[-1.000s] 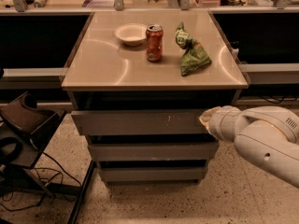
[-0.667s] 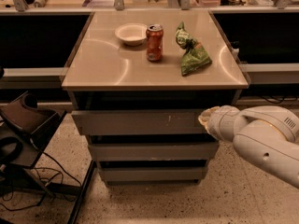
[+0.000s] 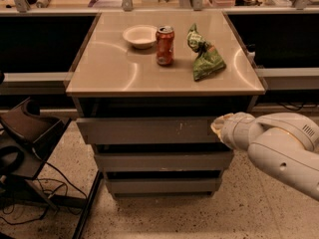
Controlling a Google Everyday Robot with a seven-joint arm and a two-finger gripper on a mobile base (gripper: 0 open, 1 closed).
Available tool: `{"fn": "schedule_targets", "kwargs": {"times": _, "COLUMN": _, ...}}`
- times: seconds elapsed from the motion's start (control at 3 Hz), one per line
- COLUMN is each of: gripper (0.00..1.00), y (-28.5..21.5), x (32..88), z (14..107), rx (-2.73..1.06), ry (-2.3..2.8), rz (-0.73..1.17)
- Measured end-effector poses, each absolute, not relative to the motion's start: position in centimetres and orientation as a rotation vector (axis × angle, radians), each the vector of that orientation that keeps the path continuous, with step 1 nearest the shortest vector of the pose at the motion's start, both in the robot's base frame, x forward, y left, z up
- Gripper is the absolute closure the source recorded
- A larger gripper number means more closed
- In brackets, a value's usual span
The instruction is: Open top drawer
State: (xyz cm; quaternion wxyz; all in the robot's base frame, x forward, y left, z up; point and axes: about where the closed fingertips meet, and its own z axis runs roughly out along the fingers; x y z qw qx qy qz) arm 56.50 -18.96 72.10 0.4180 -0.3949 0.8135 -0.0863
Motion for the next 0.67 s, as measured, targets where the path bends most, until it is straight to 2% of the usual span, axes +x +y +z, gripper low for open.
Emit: {"fn": "schedule_targets", "kwargs": {"times": 0.67, "gripper": 0.14, "y": -18.96, "x": 56.5, "z": 72.1, "rx": -0.991, "ry": 2.041, "rz": -0.217}}
